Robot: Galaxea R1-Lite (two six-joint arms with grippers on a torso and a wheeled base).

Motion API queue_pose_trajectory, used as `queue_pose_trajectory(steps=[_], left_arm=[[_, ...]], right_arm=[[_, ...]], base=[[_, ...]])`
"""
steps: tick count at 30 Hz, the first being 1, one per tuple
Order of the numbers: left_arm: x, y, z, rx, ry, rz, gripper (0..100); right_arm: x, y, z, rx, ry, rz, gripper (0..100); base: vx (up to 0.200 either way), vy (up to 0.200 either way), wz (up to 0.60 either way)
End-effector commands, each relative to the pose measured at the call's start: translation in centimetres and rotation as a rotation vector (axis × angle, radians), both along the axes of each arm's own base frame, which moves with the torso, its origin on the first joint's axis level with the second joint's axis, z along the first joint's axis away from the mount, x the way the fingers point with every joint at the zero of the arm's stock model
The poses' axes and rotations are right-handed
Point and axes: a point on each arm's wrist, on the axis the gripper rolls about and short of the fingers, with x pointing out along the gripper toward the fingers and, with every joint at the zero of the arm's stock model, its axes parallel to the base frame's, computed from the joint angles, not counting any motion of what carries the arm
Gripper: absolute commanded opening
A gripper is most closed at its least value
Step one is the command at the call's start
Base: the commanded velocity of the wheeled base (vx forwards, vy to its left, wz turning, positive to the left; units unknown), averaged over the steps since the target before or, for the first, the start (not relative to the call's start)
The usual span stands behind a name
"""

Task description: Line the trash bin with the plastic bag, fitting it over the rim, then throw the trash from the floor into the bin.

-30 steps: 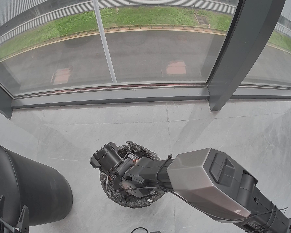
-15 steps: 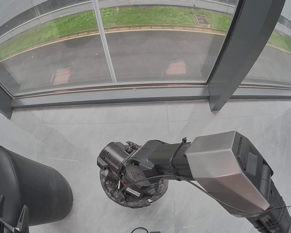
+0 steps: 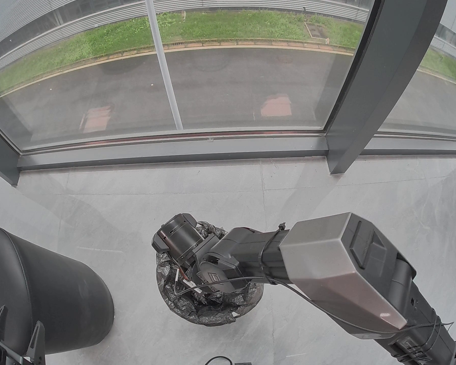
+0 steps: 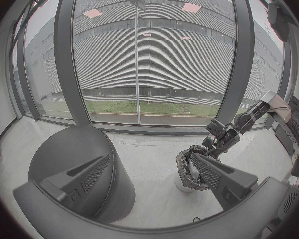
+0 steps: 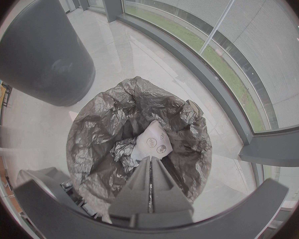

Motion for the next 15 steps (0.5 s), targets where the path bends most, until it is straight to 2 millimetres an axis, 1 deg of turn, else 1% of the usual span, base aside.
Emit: queue_pose_trajectory(steps=[1, 9, 11, 15], left_arm=[[0.0, 0.0, -0.5, 0.0, 0.0, 0.001, 100], [0.0, 0.0, -0.5, 0.0, 0.0, -0.001, 100], [0.0, 0.0, -0.5, 0.0, 0.0, -0.001, 100], [0.0, 0.0, -0.5, 0.0, 0.0, 0.001, 100]], right_arm=[[0.6, 0.8, -3.3, -0.007, -0.019, 0.021, 0], [1.6, 2.1, -4.8, 0.064, -0.131, 0.059, 0], [1.7, 2.2, -4.9, 0.076, -0.144, 0.061, 0], [2.2, 1.9, -5.4, 0.07, -0.149, 0.05, 0]], base=[[0.0, 0.0, 0.0], [0.0, 0.0, 0.0], [0.0, 0.0, 0.0], [0.0, 0.0, 0.0]])
